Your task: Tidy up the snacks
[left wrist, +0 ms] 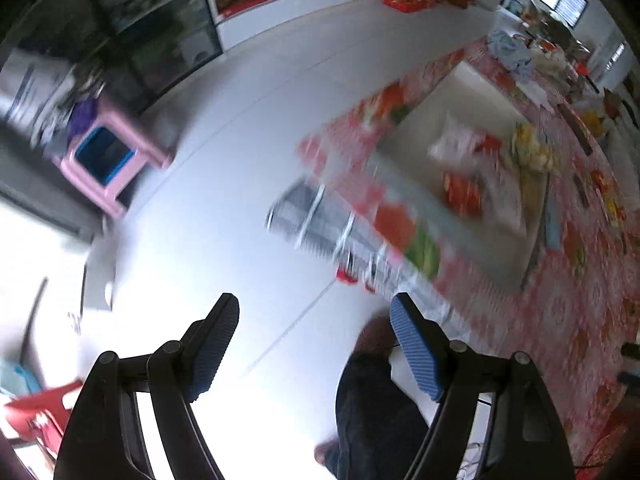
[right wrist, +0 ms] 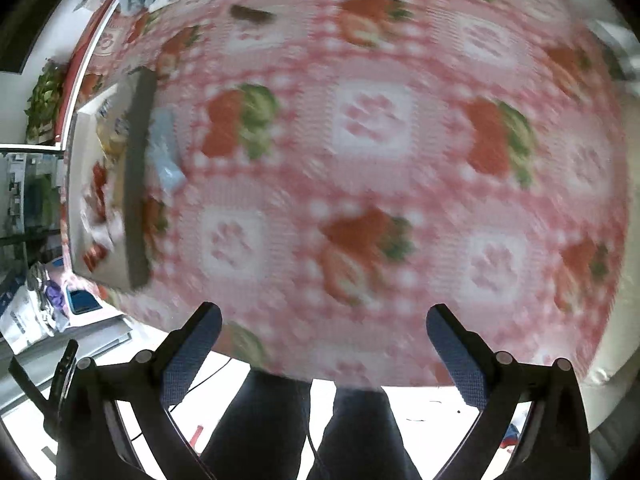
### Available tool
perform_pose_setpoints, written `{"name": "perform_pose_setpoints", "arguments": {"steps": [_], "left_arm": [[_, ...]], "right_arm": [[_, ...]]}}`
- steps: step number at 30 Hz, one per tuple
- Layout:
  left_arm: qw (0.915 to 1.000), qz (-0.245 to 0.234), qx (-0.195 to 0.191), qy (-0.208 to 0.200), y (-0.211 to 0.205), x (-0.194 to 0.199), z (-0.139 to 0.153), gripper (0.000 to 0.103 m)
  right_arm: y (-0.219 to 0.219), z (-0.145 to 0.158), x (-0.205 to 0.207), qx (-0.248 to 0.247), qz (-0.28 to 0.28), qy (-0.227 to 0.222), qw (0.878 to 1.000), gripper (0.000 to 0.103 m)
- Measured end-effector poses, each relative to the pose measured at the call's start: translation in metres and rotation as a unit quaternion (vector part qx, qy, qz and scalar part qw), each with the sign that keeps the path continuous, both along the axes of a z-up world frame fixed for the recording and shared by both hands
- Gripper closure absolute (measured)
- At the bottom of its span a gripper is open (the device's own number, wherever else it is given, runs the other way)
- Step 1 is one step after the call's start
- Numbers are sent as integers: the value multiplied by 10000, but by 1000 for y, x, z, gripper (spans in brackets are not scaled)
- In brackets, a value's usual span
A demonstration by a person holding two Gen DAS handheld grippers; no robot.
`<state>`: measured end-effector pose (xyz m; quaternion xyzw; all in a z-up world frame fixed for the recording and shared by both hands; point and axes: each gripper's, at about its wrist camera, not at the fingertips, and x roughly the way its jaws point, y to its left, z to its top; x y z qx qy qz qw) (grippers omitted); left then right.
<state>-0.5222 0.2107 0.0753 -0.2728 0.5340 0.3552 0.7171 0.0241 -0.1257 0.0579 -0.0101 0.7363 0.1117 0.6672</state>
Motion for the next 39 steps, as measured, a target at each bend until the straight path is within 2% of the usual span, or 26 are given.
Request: {"name": "perform_pose_setpoints", "arguments": {"steps": [6,9,12,17,21,24,31,35,39], "left_arm": [[9997,249,-37,-31,-43,-74,-1,22],[9986,517,-92,-107,-48,-109,0,22],[9969,758,-161,-168,-45,-134,0,22],[9953,920,-134,-283,-30,-159,2,22],[9940,994,-124,-431,-6,-177,4,22],[9923,1129,-81,-506,11,-198,7,22],[9895,1429,-114,-193,63,-238,-11,22],[9899,1399,-229,-66,80,-239,-18,22],[9953,961,-138,68,82,-214,-9,22]], "right_arm": [[-78,-10,-52,-247,-563,287,9977,0],[-95,0,-63,-258,-781,263,9963,0],[-93,12,-69,-320,-728,142,9967,0],[-55,28,-79,-309,-423,-81,9986,0],[-5,26,-88,-415,-175,-196,9988,0],[40,22,-96,-405,57,-99,9991,0],[135,23,-106,-421,722,-326,9960,0],[153,17,-116,-483,899,-303,9943,0],[143,16,-123,-444,760,-331,9956,0]]}}
